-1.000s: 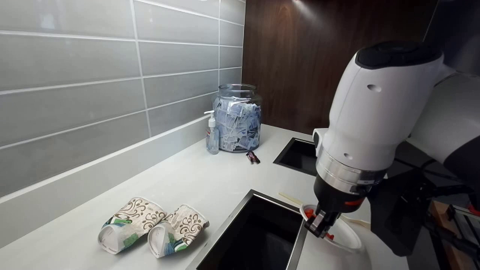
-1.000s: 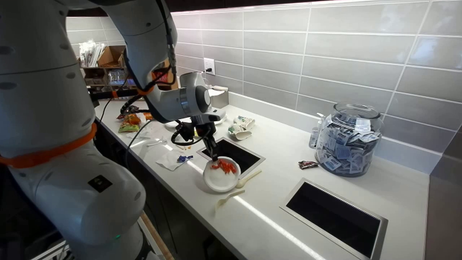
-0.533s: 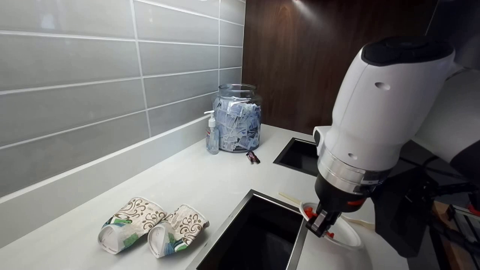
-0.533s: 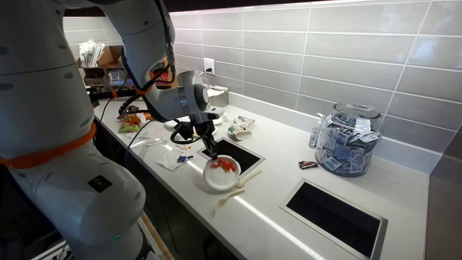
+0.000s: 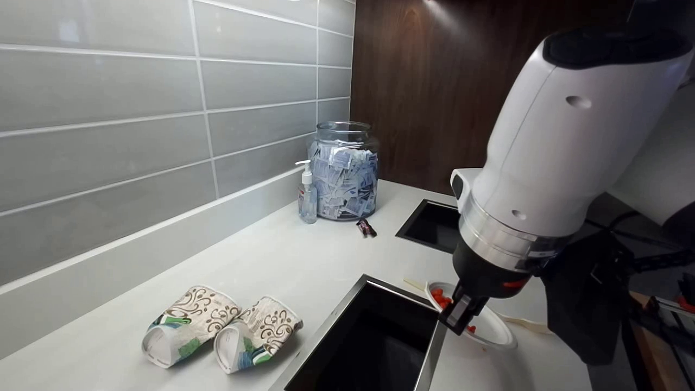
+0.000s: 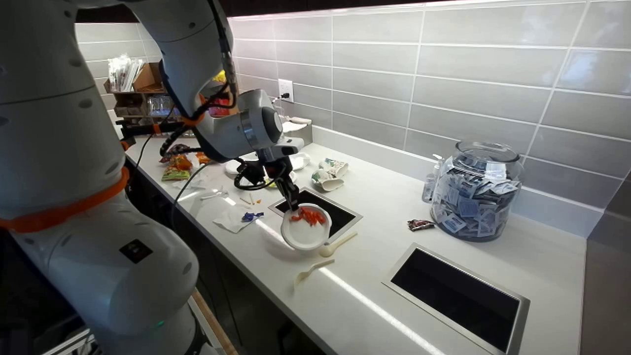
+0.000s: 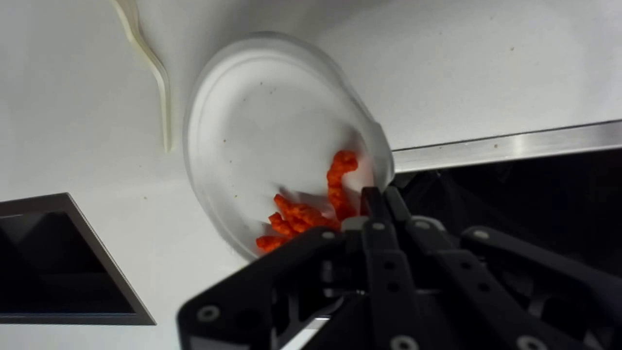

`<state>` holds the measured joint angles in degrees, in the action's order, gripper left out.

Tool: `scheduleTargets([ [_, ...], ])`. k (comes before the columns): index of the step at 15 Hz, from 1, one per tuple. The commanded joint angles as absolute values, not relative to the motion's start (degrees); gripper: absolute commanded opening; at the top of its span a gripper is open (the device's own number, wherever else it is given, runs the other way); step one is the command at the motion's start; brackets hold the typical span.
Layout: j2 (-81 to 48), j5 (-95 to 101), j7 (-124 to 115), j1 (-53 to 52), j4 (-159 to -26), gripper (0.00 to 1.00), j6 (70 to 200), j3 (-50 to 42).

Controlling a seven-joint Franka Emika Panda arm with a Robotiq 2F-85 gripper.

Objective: Empty the contents on the plate into the bin

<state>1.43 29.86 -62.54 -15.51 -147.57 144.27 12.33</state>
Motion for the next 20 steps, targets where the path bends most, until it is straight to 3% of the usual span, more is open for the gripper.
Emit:
scheduleTargets([
  [1, 2.13, 32.59, -64.28, -14.91, -146.54, 0.01, 141.98, 13.76],
  [20, -1.05, 36.51, -62.98, -14.91, -141.04, 0.01, 145.66, 13.99],
])
